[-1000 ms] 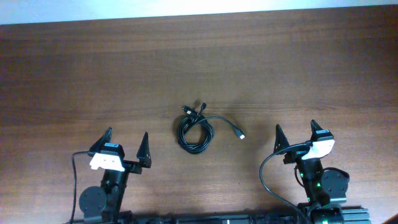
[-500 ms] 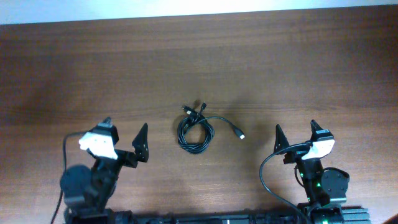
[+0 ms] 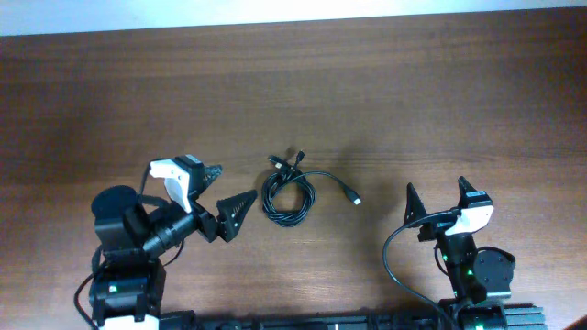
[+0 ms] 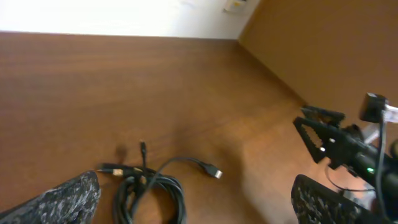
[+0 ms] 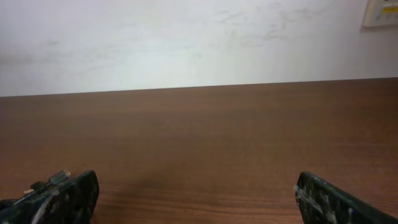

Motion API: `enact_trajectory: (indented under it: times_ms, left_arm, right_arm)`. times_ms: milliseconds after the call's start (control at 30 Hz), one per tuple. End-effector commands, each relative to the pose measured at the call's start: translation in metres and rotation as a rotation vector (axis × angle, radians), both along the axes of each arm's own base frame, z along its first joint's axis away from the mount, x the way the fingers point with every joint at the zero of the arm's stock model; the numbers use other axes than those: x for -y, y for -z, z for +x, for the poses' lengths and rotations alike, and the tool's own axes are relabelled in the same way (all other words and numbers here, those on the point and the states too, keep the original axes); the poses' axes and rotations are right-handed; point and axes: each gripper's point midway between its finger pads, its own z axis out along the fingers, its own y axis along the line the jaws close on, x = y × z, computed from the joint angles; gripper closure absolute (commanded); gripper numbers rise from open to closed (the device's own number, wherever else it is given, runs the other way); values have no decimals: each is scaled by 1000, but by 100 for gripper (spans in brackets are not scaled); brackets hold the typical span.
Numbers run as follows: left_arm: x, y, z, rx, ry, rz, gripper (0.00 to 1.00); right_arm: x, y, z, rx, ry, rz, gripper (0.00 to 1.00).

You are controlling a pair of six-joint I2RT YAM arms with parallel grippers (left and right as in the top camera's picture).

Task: Untangle cables
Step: 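Move the left gripper toward the coiled black cable bundle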

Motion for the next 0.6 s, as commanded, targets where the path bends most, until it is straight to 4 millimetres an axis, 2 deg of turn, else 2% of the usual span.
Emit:
enact_trajectory:
  times_ms: [0, 67, 233, 367, 567]
  left_arm:
    - [8, -3, -3, -28, 59, -36, 1]
    - [7, 2, 0, -52, 55, -36, 1]
    - [0, 21, 18, -160, -84, -15, 1]
    - [4, 32, 26, -211, -146, 46, 3]
    - [2, 52, 36, -356, -274, 301, 6]
  right_arm:
    - [0, 2, 0, -2, 4, -1, 1]
    - [0, 2, 0, -2, 4, -1, 1]
    - [0, 2, 0, -2, 4, -1, 1]
    - [0, 2, 0, -2, 4, -1, 1]
    - [0, 2, 0, -2, 4, -1, 1]
